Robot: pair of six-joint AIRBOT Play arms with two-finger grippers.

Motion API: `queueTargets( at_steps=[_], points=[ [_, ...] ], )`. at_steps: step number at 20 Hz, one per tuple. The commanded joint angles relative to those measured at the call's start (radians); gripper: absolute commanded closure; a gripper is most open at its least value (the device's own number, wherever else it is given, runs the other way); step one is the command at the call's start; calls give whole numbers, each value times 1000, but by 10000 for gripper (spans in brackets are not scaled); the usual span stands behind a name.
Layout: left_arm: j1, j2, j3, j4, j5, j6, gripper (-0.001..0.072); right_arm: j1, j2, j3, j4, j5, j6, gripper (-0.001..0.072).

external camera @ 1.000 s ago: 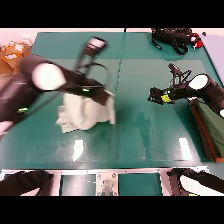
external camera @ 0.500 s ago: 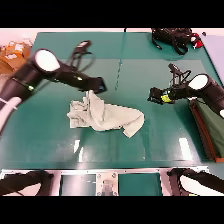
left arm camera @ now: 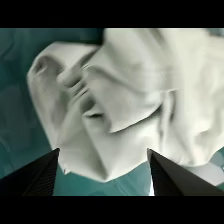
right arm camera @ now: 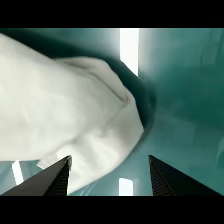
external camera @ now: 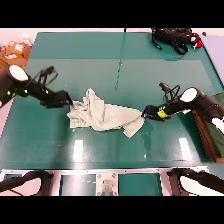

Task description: Fold the shirts.

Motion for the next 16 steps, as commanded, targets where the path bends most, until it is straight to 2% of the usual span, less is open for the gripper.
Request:
queueTargets(
  at_steps=[1,3,4,6,7,8,9,10,13,16],
  points=[
    [31,1,-148,-50,29,54,79,12,-8,-74,27,-72,-8,161],
    [26,1,-222,-153,93,99,82,25,-42,-72,64,-93,-17,161],
    [21,1,-252,-204,116,129,108,35,-68,-72,98,-111,-41,161],
    [-9,1,-288,-256,130,167,110,45,-117,-71,174,-132,-88,161],
    [-25,1,-291,-253,134,178,256,48,-138,-69,222,-139,-120,162],
    [-35,1,-291,-254,140,198,564,48,-151,-62,253,-145,-145,245],
    [-36,1,-288,-265,154,206,687,47,-154,-50,266,-145,-171,585],
    [-33,2,-285,-271,172,203,688,46,-153,-29,265,-141,-189,697],
    [-23,24,-206,-238,131,193,689,21,-140,85,262,-35,-191,700],
    [3,109,-20,-175,96,145,689,-38,-43,264,267,73,-188,701]
  ],
)
